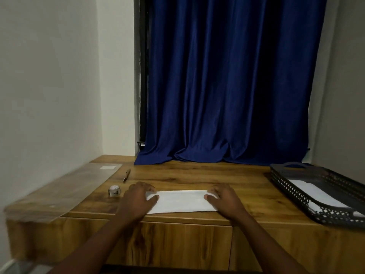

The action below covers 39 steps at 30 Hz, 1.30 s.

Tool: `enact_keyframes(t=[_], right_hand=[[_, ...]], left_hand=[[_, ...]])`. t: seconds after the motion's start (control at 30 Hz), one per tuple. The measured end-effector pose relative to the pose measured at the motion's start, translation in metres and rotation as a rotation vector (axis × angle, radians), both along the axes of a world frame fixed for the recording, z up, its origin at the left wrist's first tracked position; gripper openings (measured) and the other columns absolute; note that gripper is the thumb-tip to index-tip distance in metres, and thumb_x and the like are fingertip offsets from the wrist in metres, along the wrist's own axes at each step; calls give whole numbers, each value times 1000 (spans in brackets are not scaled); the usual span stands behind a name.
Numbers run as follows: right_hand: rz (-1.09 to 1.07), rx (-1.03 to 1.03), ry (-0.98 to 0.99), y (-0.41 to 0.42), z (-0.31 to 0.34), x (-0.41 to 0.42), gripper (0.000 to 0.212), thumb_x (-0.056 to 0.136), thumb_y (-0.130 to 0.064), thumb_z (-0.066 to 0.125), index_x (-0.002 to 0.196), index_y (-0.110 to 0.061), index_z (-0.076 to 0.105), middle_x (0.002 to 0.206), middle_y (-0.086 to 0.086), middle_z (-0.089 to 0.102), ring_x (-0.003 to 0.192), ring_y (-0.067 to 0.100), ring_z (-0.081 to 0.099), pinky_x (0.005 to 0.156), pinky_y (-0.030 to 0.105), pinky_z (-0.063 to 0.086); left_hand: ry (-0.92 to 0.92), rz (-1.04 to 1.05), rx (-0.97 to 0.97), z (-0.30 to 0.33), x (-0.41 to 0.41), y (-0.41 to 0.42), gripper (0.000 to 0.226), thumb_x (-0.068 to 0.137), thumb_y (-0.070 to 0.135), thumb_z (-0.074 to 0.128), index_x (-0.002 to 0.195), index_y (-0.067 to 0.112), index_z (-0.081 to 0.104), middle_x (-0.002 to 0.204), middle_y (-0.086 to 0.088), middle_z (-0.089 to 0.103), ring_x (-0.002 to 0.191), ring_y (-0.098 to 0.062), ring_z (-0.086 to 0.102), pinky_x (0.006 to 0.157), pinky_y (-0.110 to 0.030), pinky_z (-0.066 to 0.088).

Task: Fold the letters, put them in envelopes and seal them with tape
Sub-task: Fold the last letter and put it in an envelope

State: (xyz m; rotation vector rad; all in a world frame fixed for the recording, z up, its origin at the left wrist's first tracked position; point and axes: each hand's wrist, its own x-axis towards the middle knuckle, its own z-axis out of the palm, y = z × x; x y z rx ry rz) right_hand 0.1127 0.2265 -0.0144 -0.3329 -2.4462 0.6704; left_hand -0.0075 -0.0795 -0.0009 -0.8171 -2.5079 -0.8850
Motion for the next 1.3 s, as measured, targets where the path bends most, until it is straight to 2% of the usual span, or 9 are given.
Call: enact_keyframes(t=[0.23,0.33,0.47,0.57,0.63,0.77,0.93,1.1,1.3], right_hand=[[-18,158,-93,-2,-3,-3,22,88,-59,60,98,-43,71,118,-19,63,114,8,50,98,35,46],[-25,169,-72,-3,-6,-5,17,88,-59,60,93,-46,69,115,-22,63,111,5,50,95,32,46],[-19,164,-73,-1,-7,-5,13,89,-57,62,93,-47,69,117,-20,64,111,5,48,97,34,46],[-17,168,-77,0,-6,-6,13,90,-55,63,94,-46,69,119,-18,64,114,8,50,98,36,46],[-23,177,-74,-1,-6,-6,15,90,-55,63,97,-44,71,120,-17,64,114,9,50,98,35,46],[-29,184,-75,-1,-6,-5,14,90,-54,63,97,-44,71,121,-16,64,115,9,49,96,34,46],[-30,184,-79,-5,-3,-1,12,91,-55,62,95,-46,70,119,-18,64,113,8,48,96,35,45],[-13,150,-95,-11,1,-1,14,91,-53,65,97,-43,73,118,-18,63,114,7,48,97,35,46],[39,105,-99,-40,9,-18,18,87,-53,68,97,-39,75,111,-17,63,110,7,53,99,38,49]], left_hand=[[10,-62,94,4,4,-4,2,89,37,74,89,36,73,107,14,67,106,-8,60,94,-39,53],[70,35,270,9,3,-15,13,85,27,77,82,37,70,111,8,68,108,-15,61,97,-45,52],[13,194,346,18,-18,-54,41,82,27,82,120,31,67,135,-2,59,128,-27,49,105,-47,48],[-193,165,318,23,-38,-91,79,80,25,87,148,22,46,142,-10,55,129,-35,51,107,-51,47],[-301,116,193,21,-45,-106,89,83,25,86,156,22,34,143,-10,54,124,-33,57,99,-42,51],[-253,112,84,13,-51,-110,69,86,21,80,147,22,46,130,-9,65,90,-15,66,68,-22,50],[-208,91,154,13,-53,-97,41,89,25,79,127,21,65,120,-3,70,98,-15,65,82,-31,54],[-264,-81,418,29,-42,-62,41,87,19,82,126,19,68,116,3,71,103,-13,66,85,-27,53],[-362,-309,561,41,-11,7,25,87,27,82,110,31,73,99,10,75,90,-10,73,65,-19,55]])
